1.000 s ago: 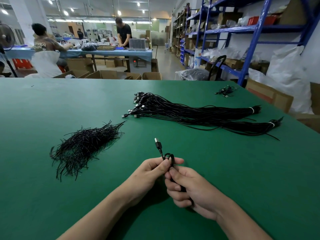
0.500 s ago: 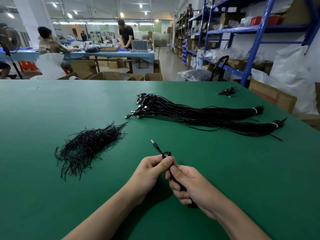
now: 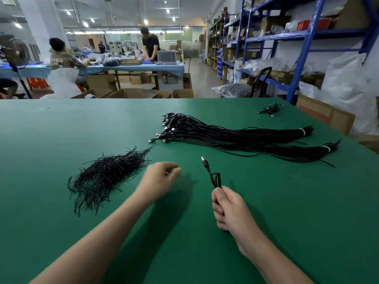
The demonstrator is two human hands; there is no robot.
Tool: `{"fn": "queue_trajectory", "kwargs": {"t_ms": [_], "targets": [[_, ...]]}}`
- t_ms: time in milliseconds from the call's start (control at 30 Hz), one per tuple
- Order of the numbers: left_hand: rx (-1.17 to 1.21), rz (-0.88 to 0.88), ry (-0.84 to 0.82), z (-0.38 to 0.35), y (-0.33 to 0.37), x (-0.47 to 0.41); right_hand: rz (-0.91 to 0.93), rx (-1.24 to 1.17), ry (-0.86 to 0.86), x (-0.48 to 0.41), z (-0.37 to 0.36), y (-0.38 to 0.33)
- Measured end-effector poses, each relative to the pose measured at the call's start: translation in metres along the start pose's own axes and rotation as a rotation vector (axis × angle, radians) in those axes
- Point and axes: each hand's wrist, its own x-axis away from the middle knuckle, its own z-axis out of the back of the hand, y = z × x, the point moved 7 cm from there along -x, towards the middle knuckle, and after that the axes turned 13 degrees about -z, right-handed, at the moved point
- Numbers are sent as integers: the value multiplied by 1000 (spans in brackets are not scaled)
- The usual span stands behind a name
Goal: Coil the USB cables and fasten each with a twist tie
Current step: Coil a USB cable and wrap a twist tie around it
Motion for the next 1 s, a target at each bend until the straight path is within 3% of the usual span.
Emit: {"fn": "queue_trajectory", "kwargs": {"t_ms": [67,167,267,767,1000], "targets": [[-336,50,69,26,-19,-12,-13,-1,10,-1,1,1],[-702,104,20,42,-41,-25,-22,-5,8,-1,0,2],[-899,110,-41,46,-55,-32,-27,-3,5,-2,0,2],[-796,40,16,47,-74,-42,-20,16,-10,-3,-2,2],[-342,-14,334,53,-52,-21,-10,19,-23,-2,-2,2]]}}
